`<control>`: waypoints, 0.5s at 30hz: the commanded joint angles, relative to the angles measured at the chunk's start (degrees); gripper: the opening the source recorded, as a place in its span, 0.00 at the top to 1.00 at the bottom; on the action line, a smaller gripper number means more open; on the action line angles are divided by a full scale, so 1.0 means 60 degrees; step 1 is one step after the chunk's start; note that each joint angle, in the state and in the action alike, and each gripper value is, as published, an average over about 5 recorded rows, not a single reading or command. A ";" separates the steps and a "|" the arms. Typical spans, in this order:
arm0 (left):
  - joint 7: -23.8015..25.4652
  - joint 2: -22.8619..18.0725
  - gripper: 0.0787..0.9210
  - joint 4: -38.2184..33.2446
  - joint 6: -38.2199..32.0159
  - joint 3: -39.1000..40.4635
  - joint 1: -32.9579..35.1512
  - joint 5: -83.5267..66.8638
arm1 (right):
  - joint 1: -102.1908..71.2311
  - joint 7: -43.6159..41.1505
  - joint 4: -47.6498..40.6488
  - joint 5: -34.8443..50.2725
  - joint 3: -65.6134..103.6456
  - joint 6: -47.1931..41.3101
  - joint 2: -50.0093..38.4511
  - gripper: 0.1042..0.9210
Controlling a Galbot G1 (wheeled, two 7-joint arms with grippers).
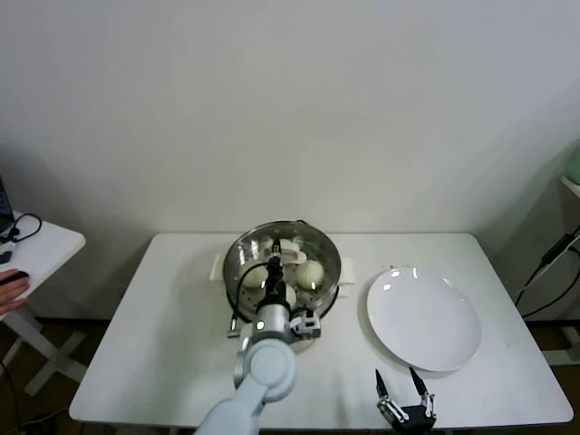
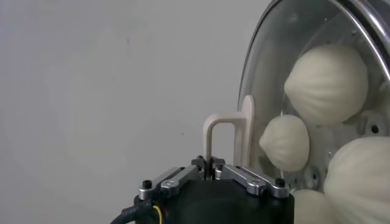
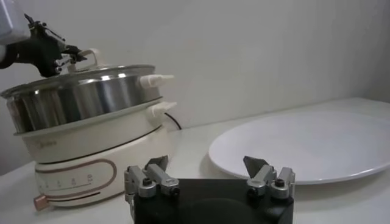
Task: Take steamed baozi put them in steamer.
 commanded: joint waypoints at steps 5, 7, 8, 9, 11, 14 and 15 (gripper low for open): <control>-0.0196 0.0137 0.92 -0.0105 0.0018 0.0007 0.0062 -0.0216 | -0.0007 -0.0002 0.0024 0.0029 -0.0011 0.0021 0.0004 0.12; -0.0199 0.0205 0.88 -0.0158 0.0010 0.0001 0.0076 -0.0287 | -0.0010 -0.0003 0.0032 0.0030 -0.0011 0.0021 0.0001 0.12; -0.0198 0.0246 0.85 -0.0200 0.0003 -0.0004 0.0088 -0.0329 | -0.0012 -0.0003 0.0033 0.0030 -0.0010 0.0021 -0.0001 0.12; -0.0195 0.0287 0.82 -0.0247 -0.0004 -0.0010 0.0102 -0.0374 | -0.0015 -0.0003 0.0034 0.0030 -0.0009 0.0021 -0.0002 0.12; -0.0186 0.0359 0.75 -0.0360 -0.0016 -0.0022 0.0147 -0.0442 | -0.0023 -0.0004 0.0033 0.0029 -0.0008 0.0026 -0.0002 0.12; -0.0151 0.0458 0.64 -0.0549 -0.0022 -0.0027 0.0216 -0.0562 | -0.0039 -0.0007 0.0039 0.0025 -0.0011 0.0035 0.0005 0.12; -0.0137 0.0490 0.61 -0.0621 -0.0021 -0.0029 0.0236 -0.0615 | -0.0044 -0.0009 0.0042 0.0022 -0.0012 0.0036 0.0008 0.12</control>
